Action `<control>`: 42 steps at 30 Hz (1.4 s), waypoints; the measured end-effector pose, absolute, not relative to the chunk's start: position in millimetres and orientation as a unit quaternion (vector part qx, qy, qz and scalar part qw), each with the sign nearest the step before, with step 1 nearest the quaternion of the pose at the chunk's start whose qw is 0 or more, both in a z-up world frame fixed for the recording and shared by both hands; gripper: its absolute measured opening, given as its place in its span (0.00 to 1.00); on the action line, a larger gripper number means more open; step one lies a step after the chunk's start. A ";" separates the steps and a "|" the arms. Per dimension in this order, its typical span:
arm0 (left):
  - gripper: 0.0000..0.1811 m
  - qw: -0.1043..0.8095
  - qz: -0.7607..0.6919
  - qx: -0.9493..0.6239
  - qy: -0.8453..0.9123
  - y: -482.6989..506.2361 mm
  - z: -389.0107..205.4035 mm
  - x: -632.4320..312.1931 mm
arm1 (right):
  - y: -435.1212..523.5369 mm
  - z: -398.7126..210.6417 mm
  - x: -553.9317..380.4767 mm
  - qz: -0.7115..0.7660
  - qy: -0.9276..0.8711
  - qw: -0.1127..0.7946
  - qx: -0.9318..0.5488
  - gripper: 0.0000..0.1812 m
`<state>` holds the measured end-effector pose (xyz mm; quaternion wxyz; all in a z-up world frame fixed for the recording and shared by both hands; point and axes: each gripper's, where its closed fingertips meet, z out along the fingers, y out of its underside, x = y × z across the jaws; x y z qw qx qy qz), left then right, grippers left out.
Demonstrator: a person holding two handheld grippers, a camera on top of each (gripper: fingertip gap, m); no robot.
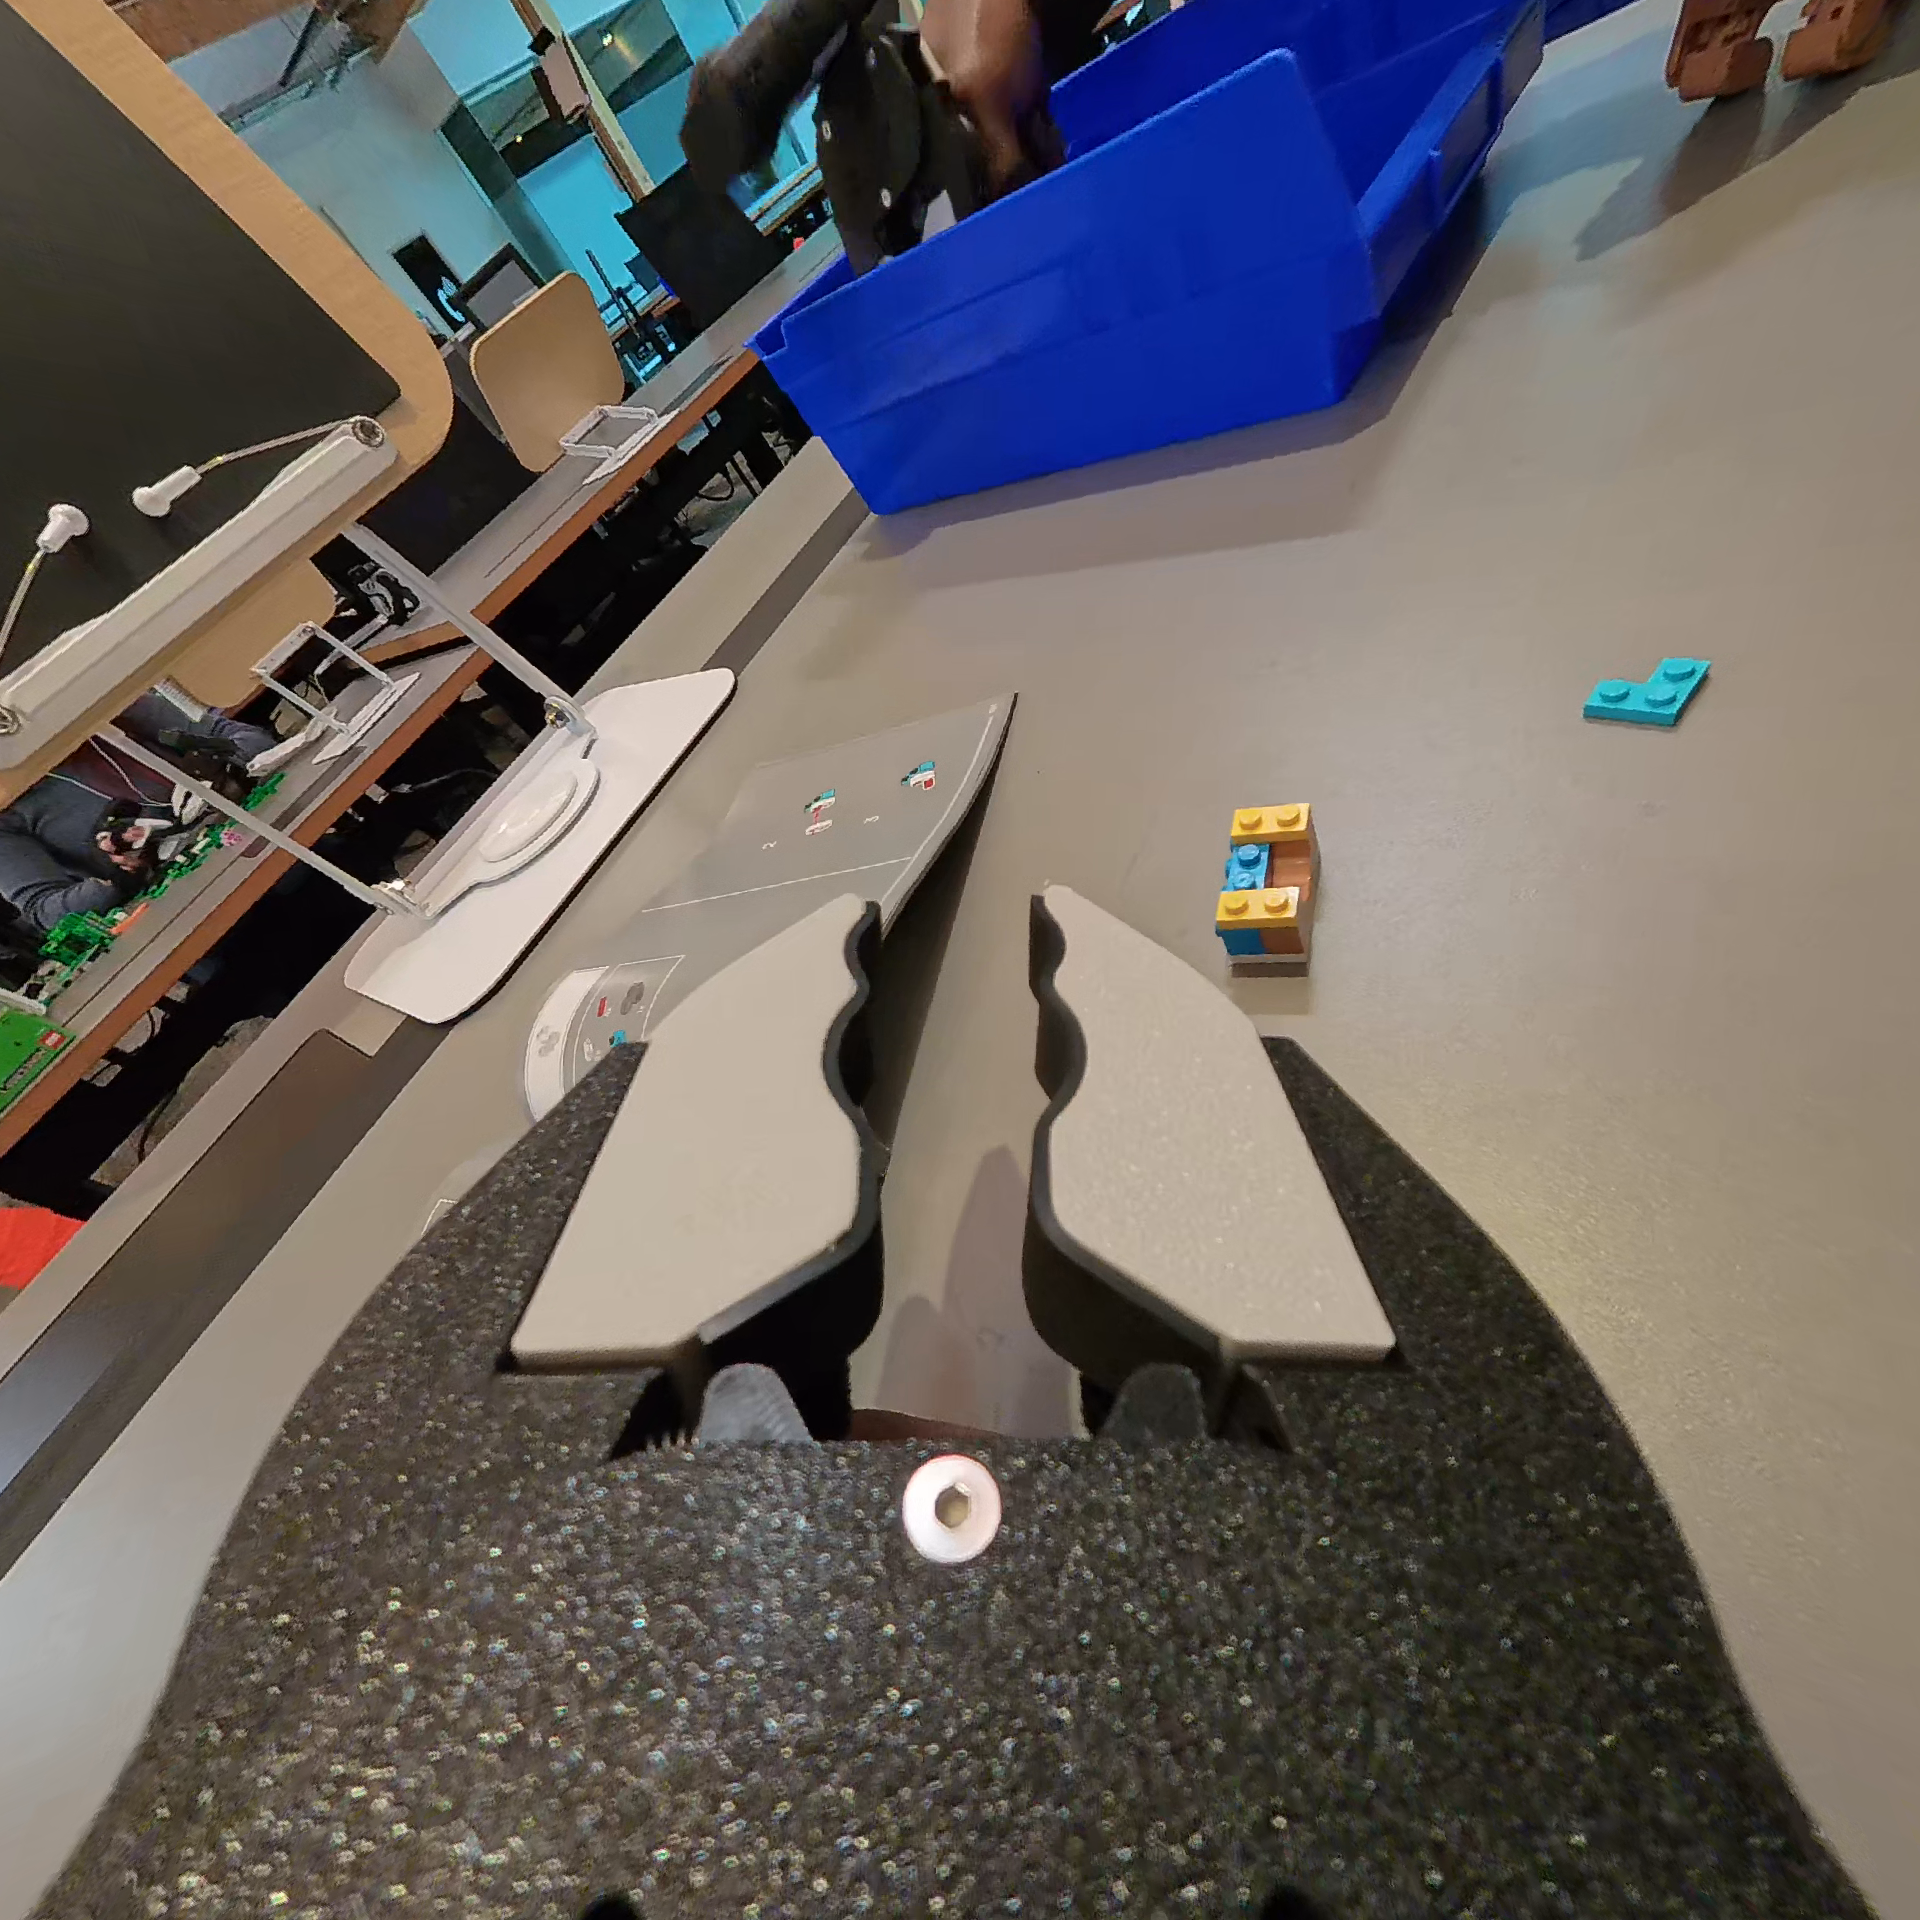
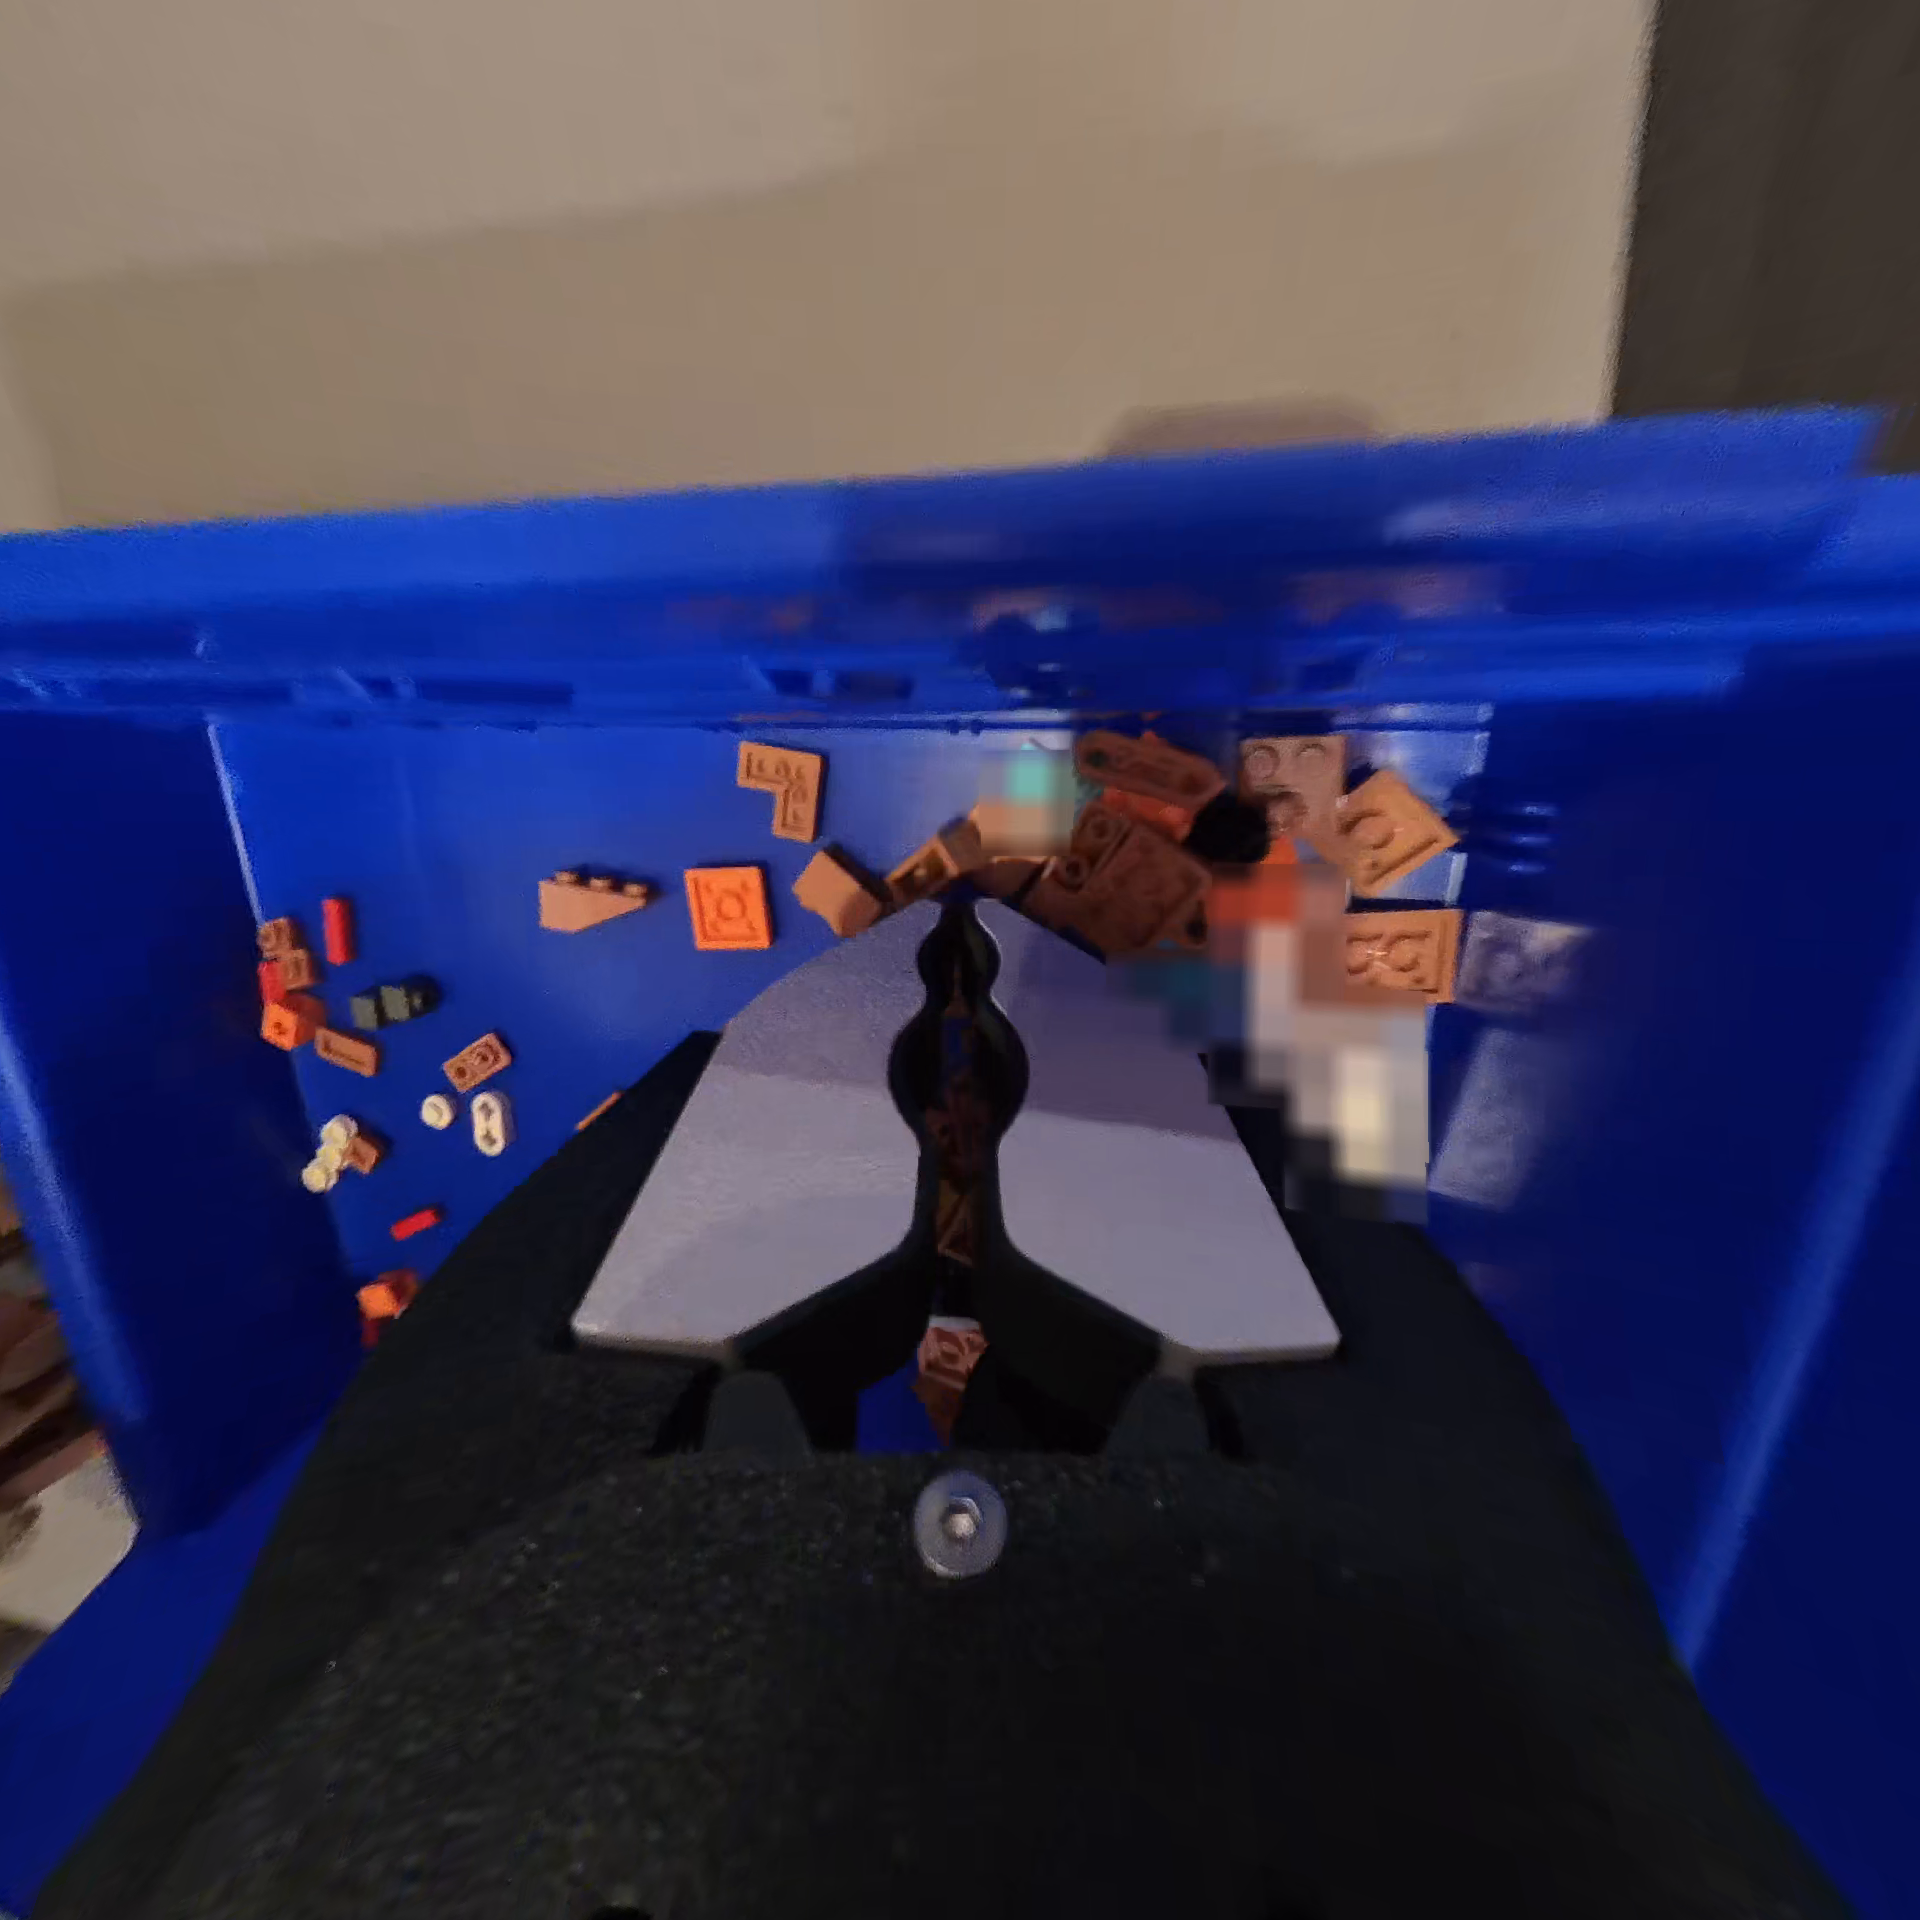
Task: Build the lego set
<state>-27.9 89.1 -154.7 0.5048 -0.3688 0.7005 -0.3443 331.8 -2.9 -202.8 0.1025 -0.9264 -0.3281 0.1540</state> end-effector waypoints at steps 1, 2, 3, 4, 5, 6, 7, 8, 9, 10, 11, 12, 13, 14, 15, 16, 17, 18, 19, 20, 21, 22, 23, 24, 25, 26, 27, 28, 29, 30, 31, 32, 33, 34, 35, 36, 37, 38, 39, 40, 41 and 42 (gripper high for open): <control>0.15 0.504 -0.343 -0.369 0.702 88.9 -155.2 -27.8 | 3.2 -198.7 330.8 0.145 -0.328 0.124 -0.925 0.00; 0.15 0.503 -0.342 -0.369 0.702 88.9 -155.5 -27.6 | 10.2 -195.0 329.4 0.135 -0.331 0.147 -0.922 0.01; 0.15 0.503 -0.341 -0.369 0.703 88.9 -155.9 -27.5 | 16.4 -192.5 327.9 0.126 -0.335 0.166 -0.919 0.00; 0.15 0.503 -0.341 -0.369 0.703 88.9 -155.8 -27.5 | 20.7 -192.1 326.8 0.118 -0.338 0.175 -0.917 0.00; 0.15 0.504 -0.341 -0.369 0.703 88.9 -155.7 -27.6 | 23.3 -193.9 326.3 0.110 -0.342 0.176 -0.916 0.00; 0.15 0.505 -0.341 -0.369 0.702 89.0 -155.5 -27.6 | 24.6 -197.7 326.8 0.102 -0.346 0.172 -0.917 0.00; 0.15 0.505 -0.341 -0.369 0.702 88.9 -155.6 -27.6 | 25.8 -202.6 328.5 0.091 -0.348 0.166 -0.918 0.00; 0.15 0.505 -0.340 -0.368 0.703 88.9 -155.7 -27.6 | 26.2 -207.5 330.7 0.081 -0.348 0.158 -0.921 0.00; 0.14 0.505 -0.340 -0.368 0.703 88.8 -155.8 -27.7 | 26.1 -211.5 333.1 0.071 -0.346 0.150 -0.923 0.00; 0.14 0.506 -0.340 -0.368 0.703 88.7 -155.8 -27.7 | 25.7 -214.1 336.0 0.062 -0.345 0.144 -0.925 0.01; 0.14 0.505 -0.340 -0.368 0.703 88.7 -155.8 -27.6 | 26.1 -213.9 337.4 0.058 -0.341 0.144 -0.927 0.01; 0.14 0.505 -0.340 -0.368 0.703 88.8 -155.9 -27.6 | 24.4 -213.8 338.4 0.058 -0.339 0.139 -0.929 0.01; 0.14 0.505 -0.340 -0.368 0.703 88.8 -155.9 -27.5 | 21.9 -213.9 338.7 0.059 -0.339 0.134 -0.929 0.00; 0.14 0.505 -0.340 -0.368 0.703 88.9 -155.9 -27.5 | 18.5 -213.9 337.6 0.065 -0.339 0.130 -0.929 0.00; 0.14 0.505 -0.340 -0.368 0.703 88.8 -156.0 -27.5 | 14.6 -213.9 336.1 0.074 -0.338 0.125 -0.930 0.00; 0.14 0.505 -0.339 -0.368 0.703 88.7 -156.0 -27.5 | 10.3 -213.7 334.6 0.083 -0.337 0.117 -0.930 0.01; 0.14 0.505 -0.339 -0.368 0.704 88.6 -156.2 -27.5 | 6.1 -213.7 333.8 0.089 -0.337 0.109 -0.931 0.01; 0.14 0.504 -0.339 -0.368 0.704 88.6 -156.3 -27.5 | 1.6 -213.6 333.2 0.095 -0.339 0.100 -0.931 0.01; 0.14 0.505 -0.339 -0.367 0.704 88.5 -156.3 -27.5 | -2.9 -213.2 332.6 0.101 -0.342 0.092 -0.930 0.00; 0.14 0.505 -0.338 -0.367 0.704 88.4 -156.4 -27.6 | -5.5 -212.2 332.2 0.105 -0.345 0.089 -0.929 0.00; 0.14 0.505 -0.338 -0.366 0.705 88.1 -156.4 -27.7 | -5.1 -209.9 332.3 0.105 -0.345 0.095 -0.928 0.01; 0.14 0.505 -0.338 -0.366 0.705 88.0 -156.4 -27.7 | -2.3 -206.4 332.9 0.104 -0.343 0.108 -0.927 0.00; 0.14 0.505 -0.338 -0.366 0.705 87.9 -156.7 -27.6 | 3.0 -202.4 335.2 0.097 -0.338 0.123 -0.928 0.01; 0.14 0.504 -0.338 -0.366 0.706 88.0 -156.9 -27.5 | 9.2 -198.6 338.5 0.086 -0.334 0.140 -0.928 0.01; 0.14 0.504 -0.338 -0.366 0.706 88.1 -156.8 -27.5 | 14.6 -195.7 341.5 0.075 -0.331 0.152 -0.928 0.01; 0.14 0.504 -0.338 -0.366 0.705 88.1 -156.8 -27.5 | 19.1 -194.1 343.7 0.065 -0.330 0.159 -0.928 0.01; 0.14 0.504 -0.338 -0.366 0.705 88.1 -156.6 -27.5 | 22.6 -193.9 345.0 0.056 -0.330 0.163 -0.928 0.01; 0.14 0.504 -0.338 -0.366 0.705 88.1 -156.5 -27.5 | 25.5 -195.2 347.1 0.044 -0.332 0.162 -0.928 0.00; 0.14 0.505 -0.338 -0.366 0.705 88.1 -156.5 -27.5 | 28.4 -197.7 351.4 0.022 -0.334 0.158 -0.929 0.00; 0.14 0.504 -0.338 -0.366 0.705 88.2 -156.5 -27.4 | 29.4 -201.0 356.3 0.003 -0.335 0.149 -0.931 0.00; 0.14 0.505 -0.338 -0.366 0.705 88.1 -156.6 -27.4 | 28.4 -204.6 360.4 -0.009 -0.335 0.136 -0.932 0.00; 0.14 0.505 -0.338 -0.366 0.705 88.0 -156.5 -27.5 | 26.8 -207.9 364.3 -0.020 -0.335 0.124 -0.934 0.00; 0.14 0.505 -0.338 -0.365 0.705 87.9 -156.6 -27.6 | 24.1 -210.6 367.8 -0.027 -0.336 0.113 -0.935 0.00; 0.14 0.505 -0.338 -0.365 0.705 87.9 -156.6 -27.6 | 20.9 -212.8 370.9 -0.032 -0.337 0.102 -0.935 0.00; 0.14 0.505 -0.338 -0.365 0.705 87.9 -156.7 -27.5 | 19.6 -213.3 372.5 -0.034 -0.337 0.100 -0.935 0.00; 0.14 0.504 -0.338 -0.366 0.706 87.9 -156.8 -27.4 | 20.1 -212.1 371.3 -0.030 -0.336 0.107 -0.935 0.00; 0.14 0.504 -0.338 -0.366 0.706 87.9 -156.9 -27.3 | 20.9 -210.4 367.9 -0.019 -0.334 0.116 -0.935 0.00; 0.14 0.504 -0.338 -0.366 0.706 87.9 -156.9 -27.3 | 22.4 -208.0 363.3 -0.007 -0.333 0.127 -0.934 0.00; 0.14 0.504 -0.338 -0.366 0.706 87.8 -157.0 -27.4 | 24.4 -205.6 358.8 0.004 -0.332 0.138 -0.933 0.00; 0.14 0.504 -0.338 -0.365 0.706 87.8 -156.9 -27.3 | 26.2 -203.8 355.3 0.013 -0.330 0.146 -0.933 0.01; 0.14 0.504 -0.338 -0.365 0.706 87.7 -157.0 -27.4 | 27.0 -203.4 353.5 0.021 -0.325 0.149 -0.934 0.01; 0.14 0.504 -0.338 -0.365 0.706 87.6 -156.9 -27.4 | 26.8 -204.5 353.8 0.023 -0.320 0.146 -0.936 0.02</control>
